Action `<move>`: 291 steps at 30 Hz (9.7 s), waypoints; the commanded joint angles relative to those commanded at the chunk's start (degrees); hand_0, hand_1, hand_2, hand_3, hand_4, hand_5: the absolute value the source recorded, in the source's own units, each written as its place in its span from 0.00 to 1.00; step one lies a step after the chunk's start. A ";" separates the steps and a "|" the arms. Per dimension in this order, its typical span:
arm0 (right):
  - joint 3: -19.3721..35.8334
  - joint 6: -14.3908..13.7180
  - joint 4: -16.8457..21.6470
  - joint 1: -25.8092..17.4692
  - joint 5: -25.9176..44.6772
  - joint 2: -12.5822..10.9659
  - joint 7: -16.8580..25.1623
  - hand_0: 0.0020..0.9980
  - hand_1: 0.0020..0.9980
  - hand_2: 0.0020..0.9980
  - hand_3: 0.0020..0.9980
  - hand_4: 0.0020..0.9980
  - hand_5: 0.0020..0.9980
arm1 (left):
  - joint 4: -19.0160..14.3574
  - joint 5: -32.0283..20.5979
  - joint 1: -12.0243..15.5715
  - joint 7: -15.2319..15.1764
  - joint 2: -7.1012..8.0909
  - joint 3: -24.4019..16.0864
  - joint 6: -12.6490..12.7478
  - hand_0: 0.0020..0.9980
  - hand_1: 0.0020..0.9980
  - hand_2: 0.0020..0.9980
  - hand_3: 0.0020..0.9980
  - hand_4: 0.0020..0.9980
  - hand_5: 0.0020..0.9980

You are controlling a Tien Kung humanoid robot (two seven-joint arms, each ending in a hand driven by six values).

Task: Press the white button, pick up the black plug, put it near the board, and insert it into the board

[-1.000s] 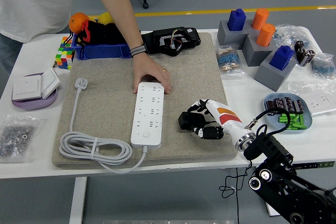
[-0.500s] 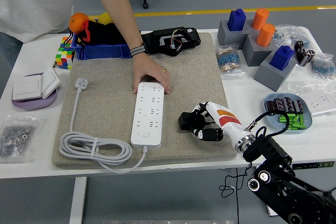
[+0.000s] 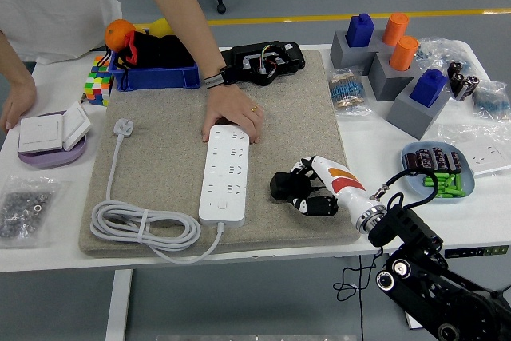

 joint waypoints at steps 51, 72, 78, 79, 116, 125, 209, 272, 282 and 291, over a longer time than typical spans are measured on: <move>0.24 -0.12 2.76 0.92 2.88 -0.10 1.14 0.40 0.40 0.44 0.50 0.81 0.00 | 0.00 -0.10 -0.02 -0.05 -0.06 -0.46 0.16 0.63 0.63 0.64 0.70 0.56 0.40; -7.48 0.95 5.95 9.80 1.33 3.52 -5.21 0.40 0.39 0.43 0.51 0.80 0.00 | 0.00 -0.94 -0.07 0.06 0.38 -0.01 0.18 0.62 0.63 0.64 0.70 0.56 0.39; -9.92 0.72 3.71 11.38 1.03 4.41 -6.40 0.41 0.39 0.43 0.52 0.79 0.00 | 0.00 -0.82 -0.08 0.12 0.54 0.17 0.11 0.62 0.63 0.64 0.70 0.56 0.39; -10.20 0.73 3.46 11.48 1.19 4.50 -6.45 0.41 0.39 0.43 0.52 0.79 0.00 | 0.00 -0.79 -0.07 0.11 0.55 0.19 0.10 0.62 0.63 0.64 0.70 0.56 0.39; -10.12 0.79 -1.06 13.04 0.74 6.17 -6.43 0.40 0.39 0.42 0.53 0.78 0.00 | 0.00 -0.43 0.08 0.22 0.67 0.10 0.02 0.62 0.63 0.64 0.70 0.56 0.40; -9.74 1.46 -0.56 13.11 0.53 5.99 -6.83 0.40 0.39 0.42 0.53 0.78 0.00 | 0.00 -0.49 0.06 0.18 0.63 0.07 0.08 0.62 0.63 0.64 0.70 0.56 0.40; -13.91 3.00 -4.37 14.78 2.23 6.66 -7.96 0.39 0.38 0.41 0.54 0.77 0.00 | 0.00 -0.75 0.28 0.09 0.75 0.13 0.22 0.62 0.63 0.64 0.70 0.55 0.40; 8.08 1.17 13.27 4.08 1.92 -2.07 0.51 0.97 0.92 0.88 0.91 1.00 0.58 | 0.00 -0.42 -0.07 -0.06 0.27 -0.68 0.31 0.62 0.63 0.64 0.70 0.55 0.40; 20.13 -1.22 13.18 -5.06 3.91 -4.70 4.82 0.98 0.92 0.88 0.90 1.00 0.69 | 0.00 -0.27 -0.22 -0.14 0.12 -0.60 0.20 0.62 0.63 0.64 0.70 0.55 0.40; 25.19 -1.91 13.00 -12.61 6.29 -4.86 5.51 0.98 0.95 0.91 0.91 1.00 0.74 | 0.00 0.03 -0.15 -0.19 0.05 -0.41 0.06 0.62 0.63 0.64 0.70 0.55 0.40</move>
